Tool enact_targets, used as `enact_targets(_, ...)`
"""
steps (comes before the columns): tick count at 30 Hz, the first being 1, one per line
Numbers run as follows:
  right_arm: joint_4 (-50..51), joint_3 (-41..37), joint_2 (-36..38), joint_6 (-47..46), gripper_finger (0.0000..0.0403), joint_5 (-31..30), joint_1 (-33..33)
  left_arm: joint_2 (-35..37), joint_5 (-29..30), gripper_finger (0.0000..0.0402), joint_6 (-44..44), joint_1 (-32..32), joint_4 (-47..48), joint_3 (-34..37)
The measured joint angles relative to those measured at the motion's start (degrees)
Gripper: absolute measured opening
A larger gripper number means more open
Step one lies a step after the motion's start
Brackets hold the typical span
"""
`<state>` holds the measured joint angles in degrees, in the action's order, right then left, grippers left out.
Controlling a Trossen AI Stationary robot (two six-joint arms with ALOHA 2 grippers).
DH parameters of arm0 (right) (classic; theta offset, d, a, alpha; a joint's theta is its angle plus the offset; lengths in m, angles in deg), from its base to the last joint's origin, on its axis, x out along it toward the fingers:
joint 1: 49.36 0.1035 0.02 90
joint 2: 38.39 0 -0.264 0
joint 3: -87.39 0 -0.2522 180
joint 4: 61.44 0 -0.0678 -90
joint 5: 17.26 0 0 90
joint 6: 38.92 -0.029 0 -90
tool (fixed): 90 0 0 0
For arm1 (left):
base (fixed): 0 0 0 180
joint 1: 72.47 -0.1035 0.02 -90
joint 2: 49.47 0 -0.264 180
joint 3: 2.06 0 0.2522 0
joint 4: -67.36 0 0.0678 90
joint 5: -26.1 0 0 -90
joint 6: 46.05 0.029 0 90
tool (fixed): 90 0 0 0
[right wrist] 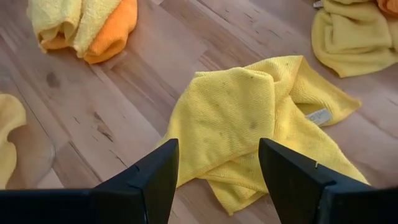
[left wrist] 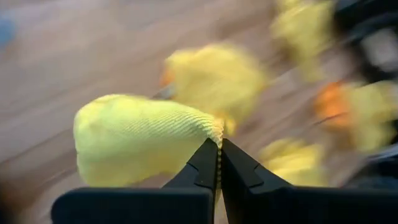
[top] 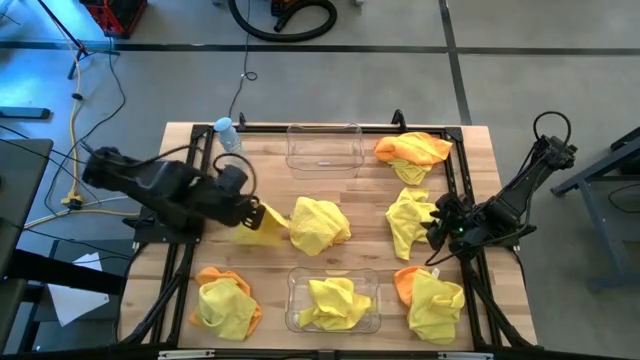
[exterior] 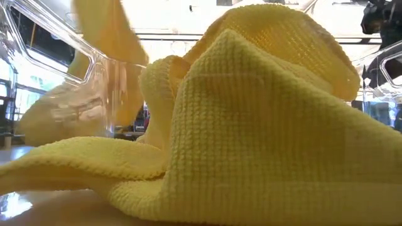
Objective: Sort microfiber towel by color & place in baskets
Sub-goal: Put the yellow microfiber towel into the bottom transparent bin
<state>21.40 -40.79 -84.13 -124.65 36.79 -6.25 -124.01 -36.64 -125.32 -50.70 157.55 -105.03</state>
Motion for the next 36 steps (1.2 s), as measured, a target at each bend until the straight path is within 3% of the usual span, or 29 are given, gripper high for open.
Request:
enact_targets(4,0.00,0.00,0.02,2.22,0.0216,-0.02,0.00,-1.86,9.25,0.0000,4.43,5.52,-8.62,-5.31)
enact_targets(10,0.13,0.00,0.02,2.58,0.0216,0.26,0.00,-5.44,17.05,0.0000,20.04,10.91,-28.97,-9.03)
enact_targets(15,0.13,0.00,0.02,4.85,0.0216,0.44,0.00,-8.43,19.70,0.0000,35.97,13.53,-50.71,-9.51)
enact_targets(21,0.17,0.02,0.01,6.40,0.0216,0.42,0.00,-12.84,16.60,0.0000,49.72,15.68,-73.61,-9.51)
enact_targets(30,0.13,0.02,0.01,7.37,0.0216,0.78,0.02,-19.59,16.36,0.0000,49.50,17.38,-86.99,-9.53)
enact_targets(36,0.13,0.02,0.00,7.80,0.0216,1.10,0.02,-25.29,12.15,0.0000,45.40,15.72,-92.22,-9.52)
